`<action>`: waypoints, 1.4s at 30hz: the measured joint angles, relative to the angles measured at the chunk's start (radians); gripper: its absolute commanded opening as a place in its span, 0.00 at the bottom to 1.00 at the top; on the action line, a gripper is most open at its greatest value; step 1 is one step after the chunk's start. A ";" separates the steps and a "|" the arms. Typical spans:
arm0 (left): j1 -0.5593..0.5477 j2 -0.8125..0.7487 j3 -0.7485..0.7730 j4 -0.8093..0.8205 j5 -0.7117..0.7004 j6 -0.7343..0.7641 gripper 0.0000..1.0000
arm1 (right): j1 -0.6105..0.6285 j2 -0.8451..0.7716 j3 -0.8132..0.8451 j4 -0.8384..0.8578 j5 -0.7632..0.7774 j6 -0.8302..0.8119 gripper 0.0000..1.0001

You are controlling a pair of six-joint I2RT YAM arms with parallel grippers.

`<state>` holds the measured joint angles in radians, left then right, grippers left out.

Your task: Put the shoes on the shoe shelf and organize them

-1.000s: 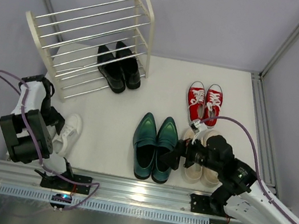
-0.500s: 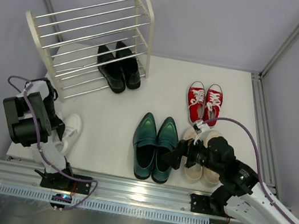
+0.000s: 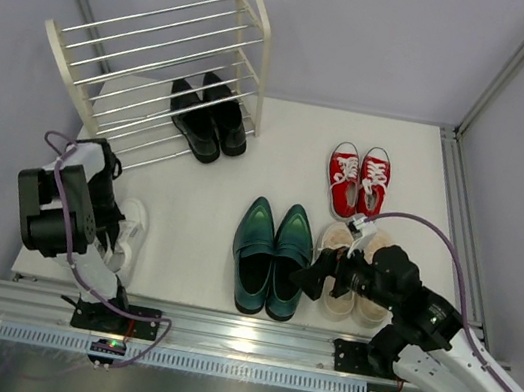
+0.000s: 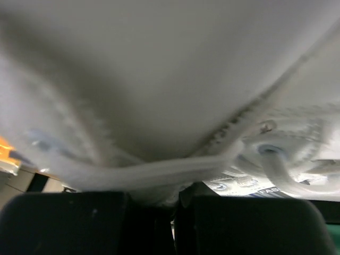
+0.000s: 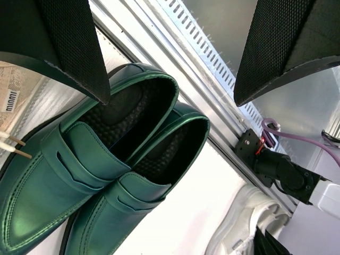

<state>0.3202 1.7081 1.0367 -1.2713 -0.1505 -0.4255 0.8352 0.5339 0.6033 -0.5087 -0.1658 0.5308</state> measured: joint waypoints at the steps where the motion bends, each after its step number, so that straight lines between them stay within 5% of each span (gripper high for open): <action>1: -0.029 -0.011 -0.010 0.005 0.015 -0.005 0.00 | 0.000 -0.009 0.000 -0.002 0.003 0.000 0.98; 11: -0.161 -0.149 -0.112 0.075 0.109 -0.014 0.00 | 0.000 -0.047 0.001 -0.040 0.027 0.000 0.98; 22: -0.398 -0.289 -0.153 0.244 0.443 -0.229 0.00 | 0.001 -0.049 0.001 -0.053 0.046 -0.002 0.98; 34: -0.547 -0.198 -0.110 0.402 0.483 -0.413 0.01 | 0.001 -0.011 0.003 -0.056 0.101 -0.010 0.98; 42: -0.583 -0.254 -0.056 0.376 0.354 -0.388 0.48 | 0.001 0.055 0.005 -0.056 0.125 -0.010 0.98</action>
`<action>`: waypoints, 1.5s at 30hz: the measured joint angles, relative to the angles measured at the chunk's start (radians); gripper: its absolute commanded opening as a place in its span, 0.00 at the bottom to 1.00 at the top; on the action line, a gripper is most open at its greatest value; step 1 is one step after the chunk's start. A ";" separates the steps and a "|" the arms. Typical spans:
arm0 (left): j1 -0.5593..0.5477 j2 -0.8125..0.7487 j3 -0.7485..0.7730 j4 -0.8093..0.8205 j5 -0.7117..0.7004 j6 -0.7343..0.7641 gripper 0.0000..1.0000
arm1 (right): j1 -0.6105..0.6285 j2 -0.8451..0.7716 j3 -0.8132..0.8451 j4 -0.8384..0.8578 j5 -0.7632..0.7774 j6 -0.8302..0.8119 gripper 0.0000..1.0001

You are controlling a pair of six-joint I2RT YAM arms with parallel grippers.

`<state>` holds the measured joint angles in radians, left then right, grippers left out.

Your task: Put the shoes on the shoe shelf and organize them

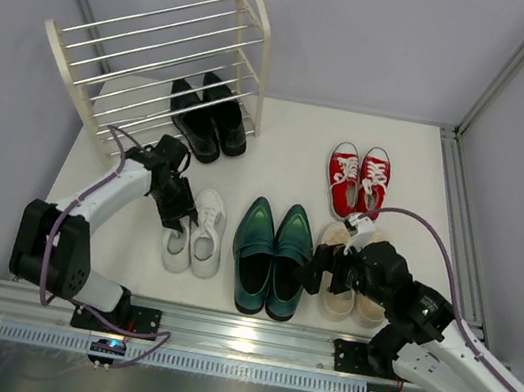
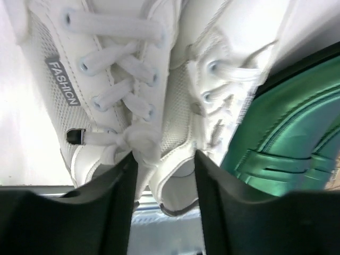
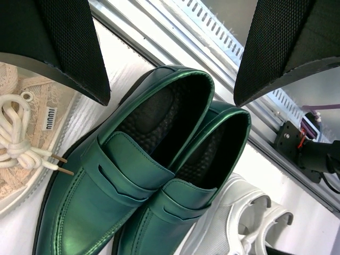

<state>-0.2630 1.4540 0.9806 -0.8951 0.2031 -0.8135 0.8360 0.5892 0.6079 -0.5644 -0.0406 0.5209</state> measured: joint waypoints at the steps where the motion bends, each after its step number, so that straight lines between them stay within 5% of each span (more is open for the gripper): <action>1: 0.000 -0.017 0.014 -0.003 -0.018 0.006 0.51 | 0.000 0.008 0.000 0.000 0.002 0.000 0.98; 11: -0.024 -0.158 0.050 -0.033 -0.180 0.117 0.64 | 0.000 0.068 0.026 0.008 0.051 0.006 0.98; 20: -0.252 -0.305 -0.091 0.008 -0.396 0.146 0.70 | 0.000 0.111 0.030 0.066 0.129 0.011 0.98; 31: -0.504 -0.293 -0.129 0.127 -0.665 0.035 0.69 | 0.000 0.224 0.030 0.102 0.175 0.009 0.97; 45: -0.623 -0.246 -0.213 0.106 -0.801 -0.176 0.63 | 0.000 0.207 0.029 0.100 0.217 0.012 0.97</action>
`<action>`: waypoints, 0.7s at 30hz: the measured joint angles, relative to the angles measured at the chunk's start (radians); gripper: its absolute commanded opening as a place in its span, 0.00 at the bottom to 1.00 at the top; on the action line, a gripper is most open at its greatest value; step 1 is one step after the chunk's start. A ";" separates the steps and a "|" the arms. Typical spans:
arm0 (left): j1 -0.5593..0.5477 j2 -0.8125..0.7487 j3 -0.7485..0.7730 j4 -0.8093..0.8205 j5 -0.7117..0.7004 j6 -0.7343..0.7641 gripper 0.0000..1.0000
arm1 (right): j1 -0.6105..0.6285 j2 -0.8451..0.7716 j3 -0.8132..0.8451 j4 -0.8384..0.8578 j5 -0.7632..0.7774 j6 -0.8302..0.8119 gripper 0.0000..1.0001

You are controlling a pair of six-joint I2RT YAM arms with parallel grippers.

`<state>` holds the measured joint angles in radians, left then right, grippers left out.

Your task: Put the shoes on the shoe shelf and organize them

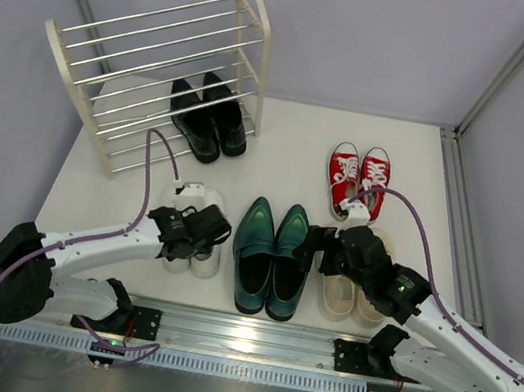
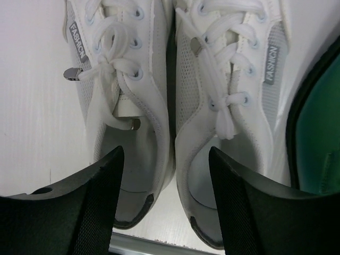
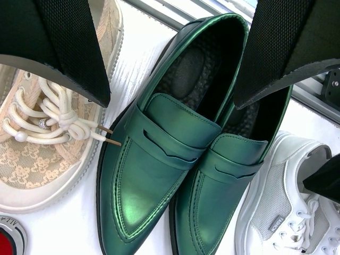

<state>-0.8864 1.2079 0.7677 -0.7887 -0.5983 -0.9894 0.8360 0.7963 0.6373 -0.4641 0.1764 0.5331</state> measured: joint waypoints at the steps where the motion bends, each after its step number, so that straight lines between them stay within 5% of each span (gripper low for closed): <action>1: 0.000 0.006 -0.015 0.004 -0.004 -0.007 0.63 | 0.000 0.000 0.000 0.000 0.001 0.001 0.97; 21: -0.036 0.014 -0.187 0.388 -0.175 0.090 0.54 | 0.000 -0.005 -0.034 0.003 0.009 0.009 0.97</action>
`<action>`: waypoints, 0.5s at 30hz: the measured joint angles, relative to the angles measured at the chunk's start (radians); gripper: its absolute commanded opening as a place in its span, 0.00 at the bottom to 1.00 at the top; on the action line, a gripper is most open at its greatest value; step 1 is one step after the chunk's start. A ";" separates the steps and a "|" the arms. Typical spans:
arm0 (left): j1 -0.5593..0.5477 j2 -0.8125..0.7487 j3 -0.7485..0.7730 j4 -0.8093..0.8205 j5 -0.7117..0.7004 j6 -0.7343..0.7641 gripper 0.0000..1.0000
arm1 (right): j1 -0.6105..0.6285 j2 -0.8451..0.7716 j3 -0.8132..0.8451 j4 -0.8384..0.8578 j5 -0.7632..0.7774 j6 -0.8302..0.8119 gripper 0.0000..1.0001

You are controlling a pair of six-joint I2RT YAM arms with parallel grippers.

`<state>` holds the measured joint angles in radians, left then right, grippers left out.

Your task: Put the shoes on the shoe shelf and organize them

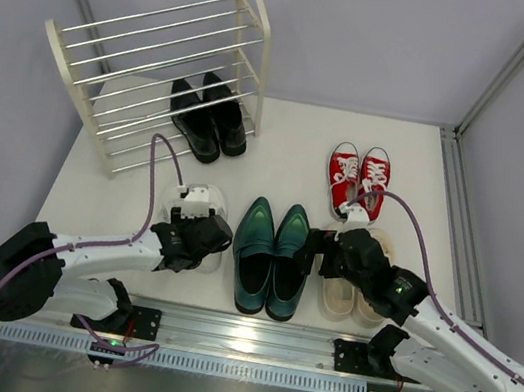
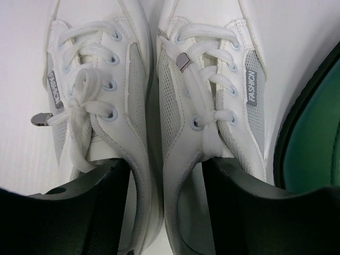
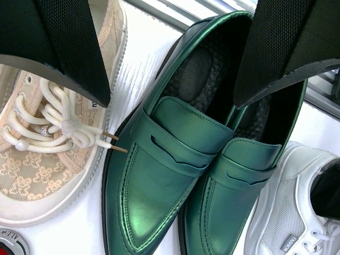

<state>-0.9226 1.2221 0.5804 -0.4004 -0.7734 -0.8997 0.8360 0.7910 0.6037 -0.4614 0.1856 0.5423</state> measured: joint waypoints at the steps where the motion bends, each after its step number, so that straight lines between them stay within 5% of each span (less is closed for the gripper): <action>1: 0.000 0.000 0.000 0.006 -0.011 0.001 0.54 | 0.000 0.002 -0.001 0.002 0.000 0.000 0.98; 8: -0.002 0.004 -0.001 0.026 -0.090 -0.006 0.49 | 0.000 0.010 -0.003 0.010 -0.001 0.002 0.98; 15: -0.005 0.064 -0.001 0.025 -0.111 -0.038 0.31 | 0.000 0.004 -0.010 0.013 -0.001 0.003 0.97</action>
<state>-0.9276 1.2858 0.5797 -0.3752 -0.8848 -0.9375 0.8360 0.7952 0.5941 -0.4488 0.1848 0.5449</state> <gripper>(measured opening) 0.372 0.976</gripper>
